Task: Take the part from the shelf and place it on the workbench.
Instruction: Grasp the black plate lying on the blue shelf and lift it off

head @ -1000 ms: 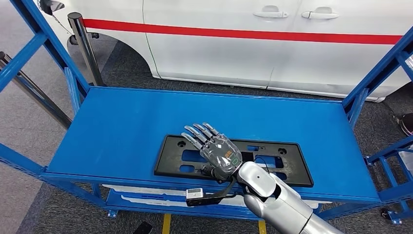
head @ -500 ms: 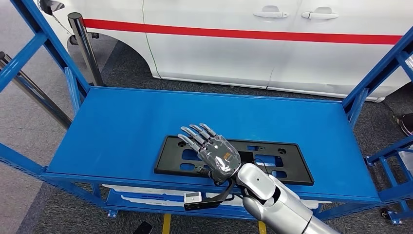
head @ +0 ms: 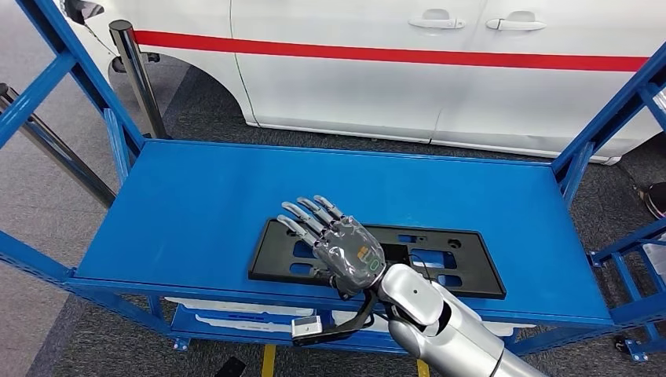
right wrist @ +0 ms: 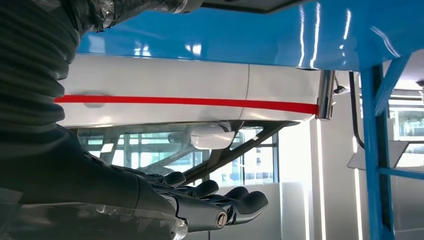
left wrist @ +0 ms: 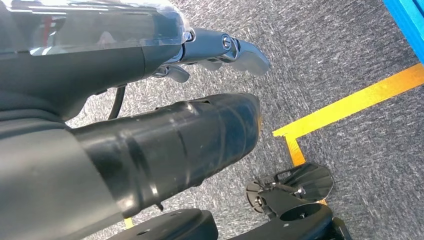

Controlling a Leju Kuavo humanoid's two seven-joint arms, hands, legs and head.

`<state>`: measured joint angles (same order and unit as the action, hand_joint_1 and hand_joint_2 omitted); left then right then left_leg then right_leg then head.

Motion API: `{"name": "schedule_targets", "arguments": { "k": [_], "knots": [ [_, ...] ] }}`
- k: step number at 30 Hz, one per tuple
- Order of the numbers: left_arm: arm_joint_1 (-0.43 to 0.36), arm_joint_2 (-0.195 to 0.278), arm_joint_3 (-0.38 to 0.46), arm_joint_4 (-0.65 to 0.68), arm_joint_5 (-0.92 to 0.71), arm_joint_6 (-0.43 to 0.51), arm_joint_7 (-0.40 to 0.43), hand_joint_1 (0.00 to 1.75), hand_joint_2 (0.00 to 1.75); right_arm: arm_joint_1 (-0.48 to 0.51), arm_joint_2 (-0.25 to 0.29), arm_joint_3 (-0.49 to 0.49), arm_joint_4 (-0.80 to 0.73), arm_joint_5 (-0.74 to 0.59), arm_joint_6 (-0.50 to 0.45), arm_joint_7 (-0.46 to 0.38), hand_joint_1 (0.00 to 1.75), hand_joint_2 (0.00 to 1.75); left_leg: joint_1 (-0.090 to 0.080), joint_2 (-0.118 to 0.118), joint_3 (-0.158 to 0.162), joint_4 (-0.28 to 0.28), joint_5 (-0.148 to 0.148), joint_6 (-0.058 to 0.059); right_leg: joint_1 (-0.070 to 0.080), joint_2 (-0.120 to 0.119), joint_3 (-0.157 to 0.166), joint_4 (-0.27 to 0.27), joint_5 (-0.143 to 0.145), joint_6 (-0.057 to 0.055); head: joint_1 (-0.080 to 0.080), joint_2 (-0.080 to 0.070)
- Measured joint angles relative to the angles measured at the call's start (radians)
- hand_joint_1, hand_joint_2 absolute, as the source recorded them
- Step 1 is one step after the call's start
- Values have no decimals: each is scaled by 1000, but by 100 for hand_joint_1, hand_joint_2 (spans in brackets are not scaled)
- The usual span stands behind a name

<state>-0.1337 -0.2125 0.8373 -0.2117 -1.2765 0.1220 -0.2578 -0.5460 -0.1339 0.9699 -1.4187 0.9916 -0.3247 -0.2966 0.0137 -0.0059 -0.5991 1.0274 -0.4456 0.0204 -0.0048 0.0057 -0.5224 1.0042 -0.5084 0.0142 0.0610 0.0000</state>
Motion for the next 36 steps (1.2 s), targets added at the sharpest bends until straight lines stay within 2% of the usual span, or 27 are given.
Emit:
{"name": "schedule_targets", "arguments": {
  "k": [5,20,32,36],
  "knots": [
    [1,0,0,0,8,9,6,0,0,31,0,25,-25,-66,19,-32,0,175,0,0,0,0,0,0,0,0,0,0,0,0,0,0],
    [2,0,1,0,18,16,9,0,0,80,-10,61,-43,-75,14,-37,0,175,0,0,0,0,0,0,0,0,0,0,0,0,0,0],
    [7,1,4,0,28,18,6,0,0,114,-63,48,-42,-18,-23,-10,0,175,0,0,0,0,0,0,0,0,0,0,0,0,0,0],
    [8,1,7,0,33,19,3,0,0,134,-92,15,-45,27,-69,11,0,175,0,0,1,0,0,0,0,0,0,0,0,0,0,0]
  ]
}}
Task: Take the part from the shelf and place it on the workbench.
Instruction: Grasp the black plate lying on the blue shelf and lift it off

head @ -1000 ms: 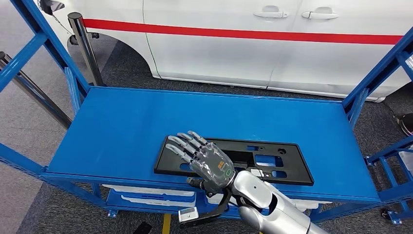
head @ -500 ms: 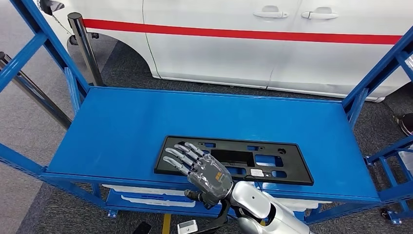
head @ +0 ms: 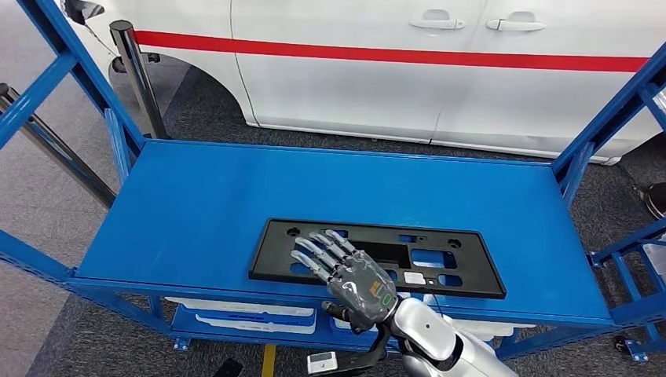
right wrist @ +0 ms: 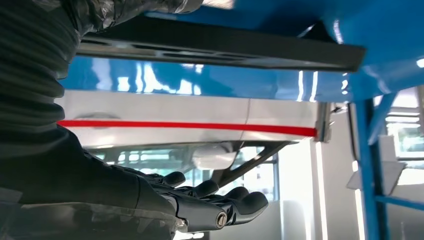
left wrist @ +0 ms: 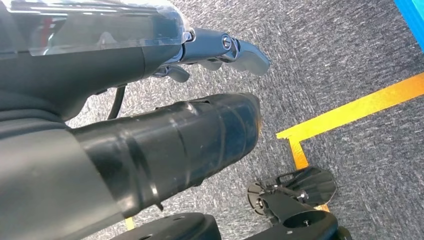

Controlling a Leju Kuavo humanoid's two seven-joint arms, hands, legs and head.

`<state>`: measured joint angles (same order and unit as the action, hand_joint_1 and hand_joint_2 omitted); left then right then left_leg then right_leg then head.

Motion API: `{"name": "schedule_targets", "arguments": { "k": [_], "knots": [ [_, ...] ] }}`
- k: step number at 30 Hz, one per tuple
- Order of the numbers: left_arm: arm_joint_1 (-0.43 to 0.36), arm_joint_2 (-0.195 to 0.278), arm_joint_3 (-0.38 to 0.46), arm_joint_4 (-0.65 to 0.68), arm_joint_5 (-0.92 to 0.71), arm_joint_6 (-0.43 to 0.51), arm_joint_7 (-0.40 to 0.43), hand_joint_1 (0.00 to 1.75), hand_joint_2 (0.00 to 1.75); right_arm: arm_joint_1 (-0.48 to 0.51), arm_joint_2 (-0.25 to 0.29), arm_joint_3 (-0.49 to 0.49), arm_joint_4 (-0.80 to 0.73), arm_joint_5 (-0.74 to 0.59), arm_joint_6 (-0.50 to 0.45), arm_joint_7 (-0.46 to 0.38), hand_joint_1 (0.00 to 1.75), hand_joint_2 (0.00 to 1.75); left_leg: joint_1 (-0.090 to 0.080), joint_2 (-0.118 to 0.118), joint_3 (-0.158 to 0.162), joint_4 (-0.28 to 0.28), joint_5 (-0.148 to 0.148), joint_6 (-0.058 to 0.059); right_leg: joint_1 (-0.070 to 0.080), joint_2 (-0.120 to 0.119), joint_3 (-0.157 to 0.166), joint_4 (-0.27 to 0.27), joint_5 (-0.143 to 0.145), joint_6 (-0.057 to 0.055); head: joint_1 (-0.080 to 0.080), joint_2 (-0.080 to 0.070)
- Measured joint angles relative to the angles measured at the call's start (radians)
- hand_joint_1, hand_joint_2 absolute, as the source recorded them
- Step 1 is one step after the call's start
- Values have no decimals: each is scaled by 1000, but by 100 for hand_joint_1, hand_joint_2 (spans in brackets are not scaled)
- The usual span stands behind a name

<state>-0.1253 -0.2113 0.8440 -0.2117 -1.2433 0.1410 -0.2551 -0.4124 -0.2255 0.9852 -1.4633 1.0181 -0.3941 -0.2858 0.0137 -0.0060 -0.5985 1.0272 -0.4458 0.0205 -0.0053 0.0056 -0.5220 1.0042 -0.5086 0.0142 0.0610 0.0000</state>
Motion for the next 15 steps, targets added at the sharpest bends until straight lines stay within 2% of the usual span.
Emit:
{"name": "schedule_targets", "arguments": {
  "k": [6,15],
  "knots": [
    [4,1,2,0,4,1,-2,0,0,34,-38,-69,-35,28,-56,13,0,175,0,0,0,0,0,0,0,0,0,0,0,0,0,0],
    [3,1,2,0,6,2,-8,0,0,60,-48,-111,-53,39,-41,14,0,175,0,0,0,0,0,0,0,0,0,0,0,0,0,0]
  ]
}}
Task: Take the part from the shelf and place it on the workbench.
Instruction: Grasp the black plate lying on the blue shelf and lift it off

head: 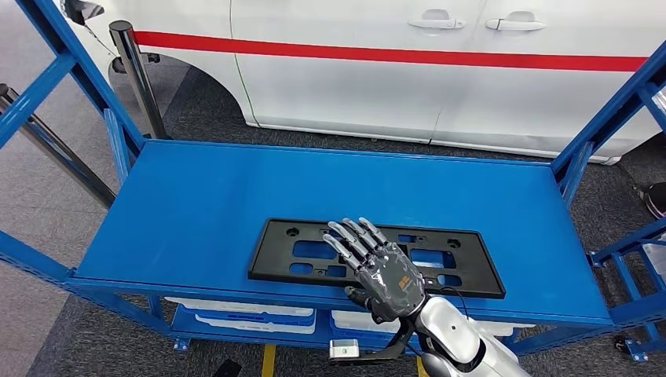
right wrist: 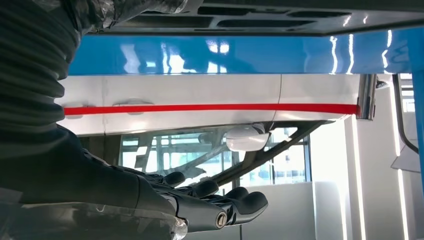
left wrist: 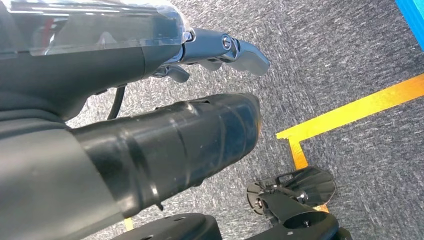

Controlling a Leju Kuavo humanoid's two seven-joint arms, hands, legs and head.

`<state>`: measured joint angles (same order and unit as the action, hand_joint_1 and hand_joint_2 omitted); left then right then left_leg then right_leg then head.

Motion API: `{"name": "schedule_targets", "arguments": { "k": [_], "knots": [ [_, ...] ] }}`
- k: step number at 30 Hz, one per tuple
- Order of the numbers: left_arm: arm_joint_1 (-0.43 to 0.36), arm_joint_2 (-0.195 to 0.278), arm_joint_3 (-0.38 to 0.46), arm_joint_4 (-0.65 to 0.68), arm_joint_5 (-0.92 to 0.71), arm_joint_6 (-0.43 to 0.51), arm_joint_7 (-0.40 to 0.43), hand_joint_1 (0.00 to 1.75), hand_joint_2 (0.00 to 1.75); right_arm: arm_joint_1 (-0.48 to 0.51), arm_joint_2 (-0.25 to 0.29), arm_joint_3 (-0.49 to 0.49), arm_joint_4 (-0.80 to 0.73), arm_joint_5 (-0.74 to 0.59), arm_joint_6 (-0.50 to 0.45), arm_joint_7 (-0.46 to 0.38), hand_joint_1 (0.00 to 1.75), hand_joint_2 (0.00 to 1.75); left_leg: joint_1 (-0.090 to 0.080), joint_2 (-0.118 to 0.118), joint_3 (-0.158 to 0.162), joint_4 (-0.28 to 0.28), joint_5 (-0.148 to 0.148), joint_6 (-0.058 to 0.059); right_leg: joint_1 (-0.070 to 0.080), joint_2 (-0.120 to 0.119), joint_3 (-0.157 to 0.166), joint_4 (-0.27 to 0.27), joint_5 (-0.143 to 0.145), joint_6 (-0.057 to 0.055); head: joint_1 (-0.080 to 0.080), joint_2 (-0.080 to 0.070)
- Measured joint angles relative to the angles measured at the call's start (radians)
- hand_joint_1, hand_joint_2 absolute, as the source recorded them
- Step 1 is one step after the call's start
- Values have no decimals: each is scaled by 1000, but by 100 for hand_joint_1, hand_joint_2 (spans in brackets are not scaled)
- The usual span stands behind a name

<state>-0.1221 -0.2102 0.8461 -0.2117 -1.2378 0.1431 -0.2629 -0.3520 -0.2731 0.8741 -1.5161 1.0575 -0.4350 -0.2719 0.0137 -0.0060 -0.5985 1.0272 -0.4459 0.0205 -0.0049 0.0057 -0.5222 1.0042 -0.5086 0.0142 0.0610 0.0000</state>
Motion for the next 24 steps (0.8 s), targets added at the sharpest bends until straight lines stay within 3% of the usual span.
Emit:
{"name": "schedule_targets", "arguments": {
  "k": [24],
  "knots": [
    [-1,0,0,0,-2,0,5,0,0,14,0,-11,44,-18,22,-7,0,175,0,0,0,0,0,0,0,0,0,0,0,0,0,0]
  ]
}}
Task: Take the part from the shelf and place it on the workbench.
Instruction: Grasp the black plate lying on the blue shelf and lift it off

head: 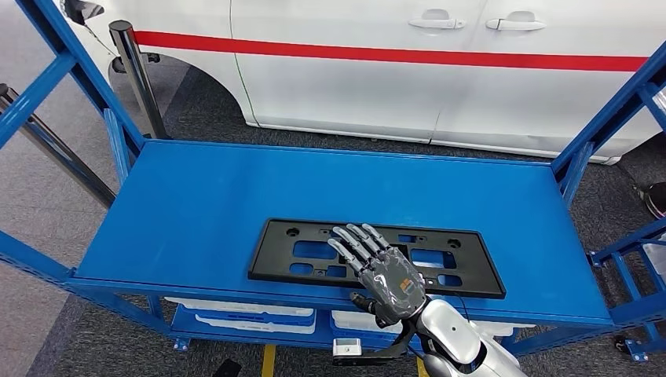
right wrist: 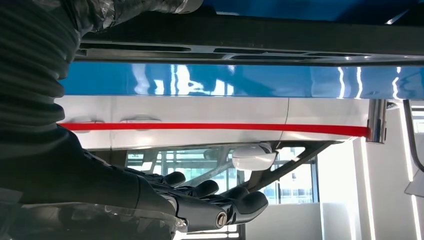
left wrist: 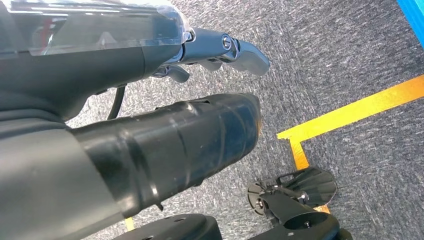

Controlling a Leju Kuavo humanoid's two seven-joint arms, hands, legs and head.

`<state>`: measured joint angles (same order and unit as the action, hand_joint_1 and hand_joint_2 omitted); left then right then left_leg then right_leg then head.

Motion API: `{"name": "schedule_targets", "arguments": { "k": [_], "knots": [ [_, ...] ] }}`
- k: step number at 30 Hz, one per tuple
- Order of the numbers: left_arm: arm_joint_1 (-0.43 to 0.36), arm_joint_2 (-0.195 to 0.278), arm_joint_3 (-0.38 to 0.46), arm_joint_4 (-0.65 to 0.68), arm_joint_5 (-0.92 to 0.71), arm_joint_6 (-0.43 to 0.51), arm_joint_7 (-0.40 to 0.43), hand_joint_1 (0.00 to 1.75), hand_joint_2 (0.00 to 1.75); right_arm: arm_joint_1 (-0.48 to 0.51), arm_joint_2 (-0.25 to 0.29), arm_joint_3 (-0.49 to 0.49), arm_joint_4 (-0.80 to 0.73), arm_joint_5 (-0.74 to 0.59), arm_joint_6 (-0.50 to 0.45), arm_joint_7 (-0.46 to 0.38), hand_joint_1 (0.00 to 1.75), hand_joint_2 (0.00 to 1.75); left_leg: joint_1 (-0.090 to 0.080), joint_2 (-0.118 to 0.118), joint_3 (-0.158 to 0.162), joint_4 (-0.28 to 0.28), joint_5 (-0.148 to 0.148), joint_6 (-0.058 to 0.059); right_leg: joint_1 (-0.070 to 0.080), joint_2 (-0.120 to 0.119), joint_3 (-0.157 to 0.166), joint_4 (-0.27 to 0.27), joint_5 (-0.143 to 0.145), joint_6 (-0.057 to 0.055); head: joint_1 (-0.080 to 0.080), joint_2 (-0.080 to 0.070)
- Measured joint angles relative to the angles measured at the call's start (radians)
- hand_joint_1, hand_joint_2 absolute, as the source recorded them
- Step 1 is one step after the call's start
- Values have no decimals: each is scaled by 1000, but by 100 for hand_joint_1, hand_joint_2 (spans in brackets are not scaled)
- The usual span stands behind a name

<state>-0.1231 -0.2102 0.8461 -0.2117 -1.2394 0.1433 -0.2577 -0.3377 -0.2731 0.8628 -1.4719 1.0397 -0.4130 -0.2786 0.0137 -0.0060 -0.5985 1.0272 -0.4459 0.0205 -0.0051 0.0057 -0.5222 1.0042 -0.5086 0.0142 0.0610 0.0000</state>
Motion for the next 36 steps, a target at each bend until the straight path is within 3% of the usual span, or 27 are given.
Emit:
{"name": "schedule_targets", "arguments": {
  "k": [10,25,36],
  "knots": [
    [-1,0,0,0,2,-2,-4,0,0,0,-1,-16,26,25,10,16,0,175,0,0,0,0,0,0,0,0,0,0,0,0,0,0],
    [1,0,1,0,11,0,-10,0,0,4,-2,-98,90,197,-21,171,0,175,0,0,0,0,0,0,0,0,0,0,0,0,0,0],
    [1,0,2,0,10,0,-10,0,0,13,2,-149,132,203,-4,190,0,175,0,0,0,0,0,0,0,0,0,0,0,0,0,0]
  ]
}}
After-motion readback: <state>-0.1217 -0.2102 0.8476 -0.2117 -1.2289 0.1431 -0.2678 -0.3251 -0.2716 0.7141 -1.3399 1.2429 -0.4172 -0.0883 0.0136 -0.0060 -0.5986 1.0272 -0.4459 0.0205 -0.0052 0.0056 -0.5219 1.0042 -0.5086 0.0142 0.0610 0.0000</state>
